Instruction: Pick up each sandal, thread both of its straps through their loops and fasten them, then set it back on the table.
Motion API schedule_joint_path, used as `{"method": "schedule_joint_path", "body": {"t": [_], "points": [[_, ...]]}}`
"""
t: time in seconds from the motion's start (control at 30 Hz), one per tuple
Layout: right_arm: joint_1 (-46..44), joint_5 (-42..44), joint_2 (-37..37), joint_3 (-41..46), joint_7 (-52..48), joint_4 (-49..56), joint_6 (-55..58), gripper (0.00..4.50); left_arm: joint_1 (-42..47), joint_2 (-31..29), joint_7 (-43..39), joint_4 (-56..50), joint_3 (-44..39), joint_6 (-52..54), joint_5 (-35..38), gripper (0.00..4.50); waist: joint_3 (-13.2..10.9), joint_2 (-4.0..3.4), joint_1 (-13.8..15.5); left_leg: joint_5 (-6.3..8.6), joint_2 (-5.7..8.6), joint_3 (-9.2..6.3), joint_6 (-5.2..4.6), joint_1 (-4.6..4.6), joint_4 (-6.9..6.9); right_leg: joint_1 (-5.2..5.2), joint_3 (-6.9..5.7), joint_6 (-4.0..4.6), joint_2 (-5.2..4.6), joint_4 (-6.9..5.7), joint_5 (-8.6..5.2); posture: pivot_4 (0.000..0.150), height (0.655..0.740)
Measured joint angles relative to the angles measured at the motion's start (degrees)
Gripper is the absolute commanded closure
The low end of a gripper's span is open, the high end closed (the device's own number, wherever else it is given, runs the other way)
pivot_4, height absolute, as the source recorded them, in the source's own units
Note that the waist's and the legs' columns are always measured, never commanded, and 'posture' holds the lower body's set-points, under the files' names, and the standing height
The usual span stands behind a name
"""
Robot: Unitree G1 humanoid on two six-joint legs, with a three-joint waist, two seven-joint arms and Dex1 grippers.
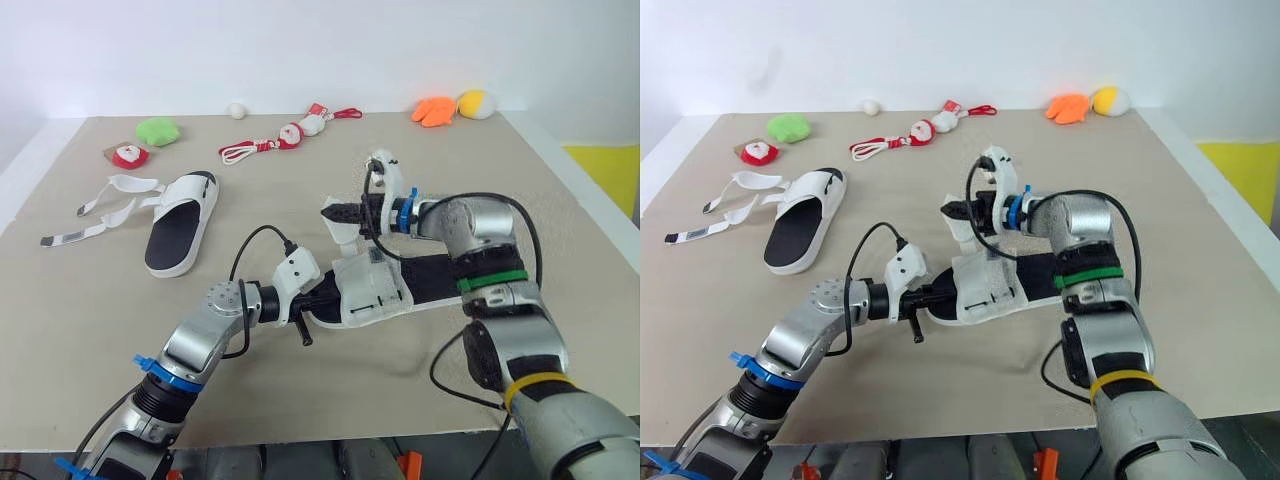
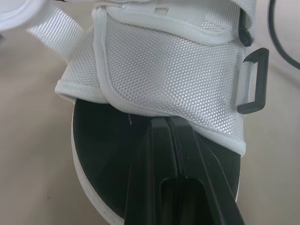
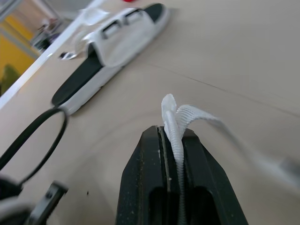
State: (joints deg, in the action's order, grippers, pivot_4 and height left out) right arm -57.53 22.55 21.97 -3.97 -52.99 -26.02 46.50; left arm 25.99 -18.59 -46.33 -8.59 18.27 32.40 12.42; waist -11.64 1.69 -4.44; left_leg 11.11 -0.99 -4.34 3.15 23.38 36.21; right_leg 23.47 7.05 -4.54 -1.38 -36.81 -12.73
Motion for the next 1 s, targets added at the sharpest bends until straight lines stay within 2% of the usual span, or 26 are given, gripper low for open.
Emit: {"method": "schedule_joint_path", "body": {"t": [0.03, 0.07, 0.17, 0.23, 0.27, 0.33, 0.37, 0.4, 0.57, 0.67, 0.7, 0.83, 0.93, 1.0], "points": [[3.2, -0.4, 1.6, -1.4, -4.1, 4.8, -4.9, 4.48, 0.1, 0.0, -0.1, -0.1, 0.0, 0.0, 0.0, 4.50, 0.0, 0.00, 0.0, 0.02, 0.01, 0.00, 0.03, 0.01, -0.01, 0.01, 0.00, -0.02, 0.00, 0.01, -0.02, 0.150, 0.7400], [3.9, -0.5, 2.0, -1.8, -4.9, 5.6, -6.1, 4.48, 0.0, 0.0, -0.1, 0.0, 0.0, 0.0, 0.0, 4.50, 0.0, 0.00, -0.1, 0.03, 0.00, 0.00, 0.04, 0.00, -0.02, 0.00, 0.00, -0.05, -0.01, 0.01, -0.04, 0.150, 0.7400], [9.4, -2.9, 4.4, -3.8, -11.3, 11.4, -19.5, 4.48, 0.1, 0.0, -0.1, 0.0, 0.0, 0.0, 0.0, 4.50, 0.0, 0.00, -0.1, 0.04, -0.01, 0.00, 0.07, -0.01, -0.06, 0.02, -0.01, -0.13, 0.00, 0.01, -0.09, 0.150, 0.7400], [13.2, -7.3, 5.9, -5.8, -16.5, 12.3, -38.3, 4.48, 0.1, 0.0, -0.2, 0.0, 0.1, 0.0, 0.0, 4.50, 0.0, 0.01, -0.1, 0.04, -0.03, 0.00, 0.07, -0.03, -0.12, 0.03, -0.02, -0.16, 0.00, 0.02, -0.11, 0.150, 0.7400], [14.0, -8.6, 6.4, -6.6, -18.0, 12.1, -44.2, 4.48, 0.1, 0.0, -0.2, 0.0, 0.1, 0.0, 0.0, 4.50, 0.0, 0.00, -0.1, 0.05, -0.02, 0.01, 0.07, -0.04, -0.16, 0.04, -0.01, -0.17, 0.00, 0.02, -0.11, 0.150, 0.7400], [14.5, -12.6, 7.1, -8.2, -21.7, 9.0, -63.4, 4.48, 0.2, 0.0, -0.3, 0.0, 0.1, -0.1, 0.0, 4.50, 0.0, 0.01, -0.1, 0.04, -0.04, 0.02, 0.07, -0.07, -0.19, 0.03, -0.01, -0.17, 0.00, 0.03, -0.11, 0.150, 0.7400], [14.5, -13.2, 7.2, -8.5, -22.2, 8.2, -67.0, 4.48, 0.2, 0.0, -0.3, -0.1, 0.2, -0.1, 0.0, 4.50, 0.0, 0.01, -0.1, 0.04, -0.04, 0.02, 0.07, -0.10, -0.20, 0.00, -0.02, -0.17, 0.00, 0.03, -0.11, 0.150, 0.7400], [14.0, -14.7, 7.2, -9.1, -23.4, 4.6, -78.0, 4.48, 0.2, 0.0, -0.3, -0.1, 0.3, -0.1, 0.0, 4.50, 0.0, 0.02, -0.1, 0.04, -0.05, 0.02, 0.07, -0.14, -0.21, -0.03, -0.01, -0.16, 0.00, 0.03, -0.11, 0.150, 0.7400], [7.8, -21.0, 8.3, -12.4, -23.7, -11.0, -114.0, 4.48, 0.2, 0.0, -0.4, -0.6, 0.4, -0.1, 0.1, 4.50, 0.0, 0.03, -0.2, 0.04, -0.05, 0.05, 0.07, -0.29, -0.28, -0.13, 0.01, -0.03, -0.01, 0.03, -0.13, 0.150, 0.7400], [4.6, -24.8, 8.4, -14.0, -21.2, -16.9, -124.9, 4.48, 0.1, 0.0, -0.5, -0.8, 0.5, 0.0, 0.1, 4.50, 0.0, 0.03, -0.1, 0.04, -0.03, 0.04, 0.07, -0.31, -0.31, -0.14, 0.02, 0.06, -0.02, 0.02, -0.13, 0.150, 0.7400], [2.3, -28.8, 8.6, -14.6, -19.2, -20.3, -131.1, 4.48, 0.1, 0.0, -0.5, -0.9, 0.7, 0.0, 0.1, 4.50, 0.0, 0.03, -0.1, 0.03, -0.02, 0.04, 0.07, -0.31, -0.31, -0.14, 0.02, 0.10, -0.03, 0.02, -0.13, 0.150, 0.7400], [0.1, -37.7, 10.0, -15.8, -13.4, -21.5, -136.7, 4.48, 0.1, 0.0, -0.5, -1.0, 1.1, 0.0, 0.4, 4.50, 0.0, 0.03, 0.2, 0.03, 0.07, -0.04, 0.09, -0.31, -0.32, -0.20, -0.02, 0.22, -0.11, 0.02, -0.18, 0.150, 0.7400], [-0.6, -41.0, 10.6, -16.2, -8.3, -22.9, -137.9, 3.28, 0.1, 0.0, -0.3, -0.7, 1.2, 0.1, 0.4, 4.50, 0.0, 0.03, 0.3, 0.02, 0.11, -0.05, 0.10, -0.31, -0.34, -0.19, -0.01, 0.26, -0.15, 0.02, -0.19, 0.150, 0.7400], [-1.0, -42.3, 11.8, -17.6, -5.1, -23.2, -138.4, 2.27, 0.1, -0.1, -0.3, -0.7, 1.2, 0.2, 0.4, 4.50, 0.0, 0.03, 0.2, 0.02, 0.10, -0.07, 0.10, -0.33, -0.35, -0.19, -0.02, 0.28, -0.14, 0.00, -0.19, 0.150, 0.7400]]}}
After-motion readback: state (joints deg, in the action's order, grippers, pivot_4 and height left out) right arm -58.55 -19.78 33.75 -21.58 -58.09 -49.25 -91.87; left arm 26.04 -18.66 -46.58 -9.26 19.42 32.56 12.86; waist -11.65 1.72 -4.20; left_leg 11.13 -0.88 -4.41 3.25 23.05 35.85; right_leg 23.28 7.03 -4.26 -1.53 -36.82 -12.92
